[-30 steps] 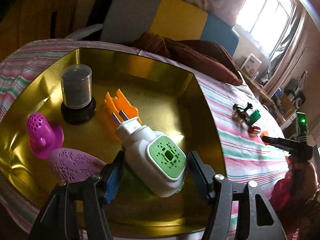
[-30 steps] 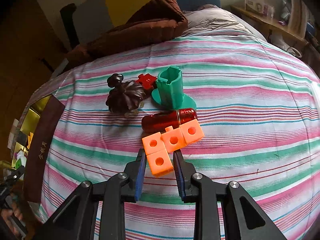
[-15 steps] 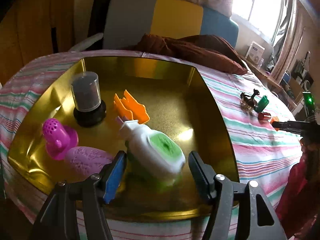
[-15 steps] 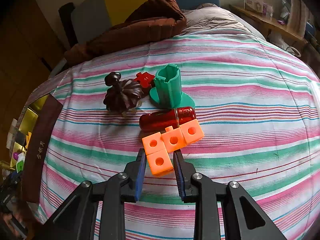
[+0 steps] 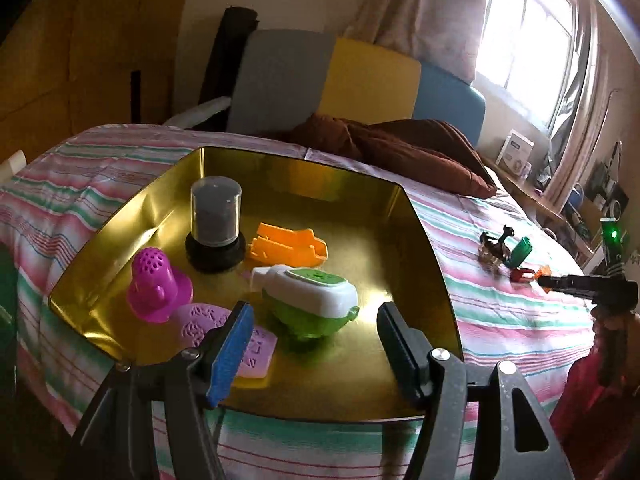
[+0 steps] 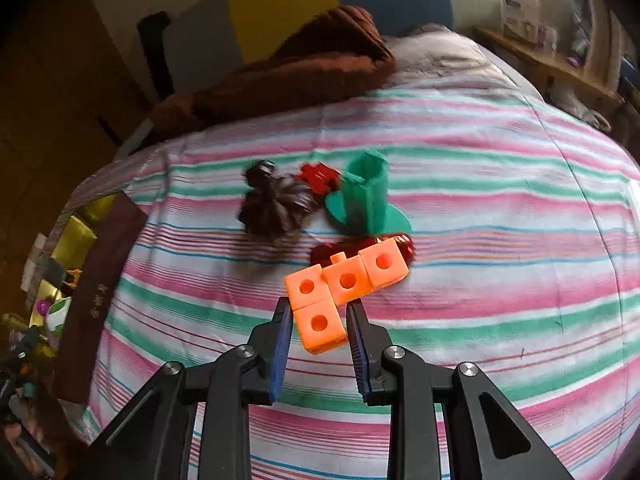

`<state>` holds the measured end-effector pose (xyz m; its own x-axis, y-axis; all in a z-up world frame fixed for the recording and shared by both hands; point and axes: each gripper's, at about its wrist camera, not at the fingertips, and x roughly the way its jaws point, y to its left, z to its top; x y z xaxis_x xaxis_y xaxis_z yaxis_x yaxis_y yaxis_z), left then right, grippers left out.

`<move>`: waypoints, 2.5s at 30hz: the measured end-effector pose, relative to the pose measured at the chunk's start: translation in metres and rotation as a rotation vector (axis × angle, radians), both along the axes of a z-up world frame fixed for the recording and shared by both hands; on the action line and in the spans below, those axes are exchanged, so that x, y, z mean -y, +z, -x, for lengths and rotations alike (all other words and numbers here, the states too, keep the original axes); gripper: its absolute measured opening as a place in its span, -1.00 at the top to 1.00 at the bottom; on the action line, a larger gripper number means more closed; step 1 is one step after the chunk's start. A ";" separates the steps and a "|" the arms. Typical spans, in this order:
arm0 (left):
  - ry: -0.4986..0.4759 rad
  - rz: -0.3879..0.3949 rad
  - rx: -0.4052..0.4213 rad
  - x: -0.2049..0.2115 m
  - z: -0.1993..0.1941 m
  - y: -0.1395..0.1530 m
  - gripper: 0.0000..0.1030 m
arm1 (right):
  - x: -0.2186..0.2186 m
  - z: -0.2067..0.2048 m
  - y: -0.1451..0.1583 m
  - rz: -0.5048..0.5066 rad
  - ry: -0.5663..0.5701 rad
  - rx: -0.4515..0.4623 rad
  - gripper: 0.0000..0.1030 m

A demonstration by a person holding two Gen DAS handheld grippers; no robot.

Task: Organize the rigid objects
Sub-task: 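Carry the plug device into the tray with the left tool and release while the right tool holds cubes, then carry the orange cubes into the gold tray with the right tool and release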

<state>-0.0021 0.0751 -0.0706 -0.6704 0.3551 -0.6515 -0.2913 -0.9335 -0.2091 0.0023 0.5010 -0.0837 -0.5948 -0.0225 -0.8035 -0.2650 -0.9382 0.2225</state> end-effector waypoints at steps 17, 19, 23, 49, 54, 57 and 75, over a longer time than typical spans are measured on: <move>0.007 0.009 -0.023 0.000 -0.014 0.002 -0.26 | 0.175 0.037 0.050 0.061 0.410 -0.131 0.46; 0.015 0.011 -0.021 0.002 -0.014 0.002 -0.26 | 0.196 0.046 0.054 0.054 0.454 -0.136 0.46; 0.053 0.013 -0.013 0.010 -0.012 0.002 -0.26 | 0.235 0.065 0.057 0.021 0.517 -0.122 0.46; 0.088 -0.016 -0.015 0.022 -0.013 0.009 -0.26 | 0.298 0.128 -0.003 -0.202 0.577 0.094 0.39; 0.092 -0.017 -0.013 0.023 -0.013 0.009 -0.26 | 0.289 0.116 0.014 -0.195 0.530 0.008 0.05; 0.090 -0.014 -0.010 0.023 -0.012 0.008 -0.26 | 0.284 0.105 0.027 -0.164 0.516 -0.057 0.03; 0.007 -0.025 -0.032 0.010 -0.022 0.012 -0.26 | 0.254 0.057 0.036 -0.122 0.420 -0.080 -0.18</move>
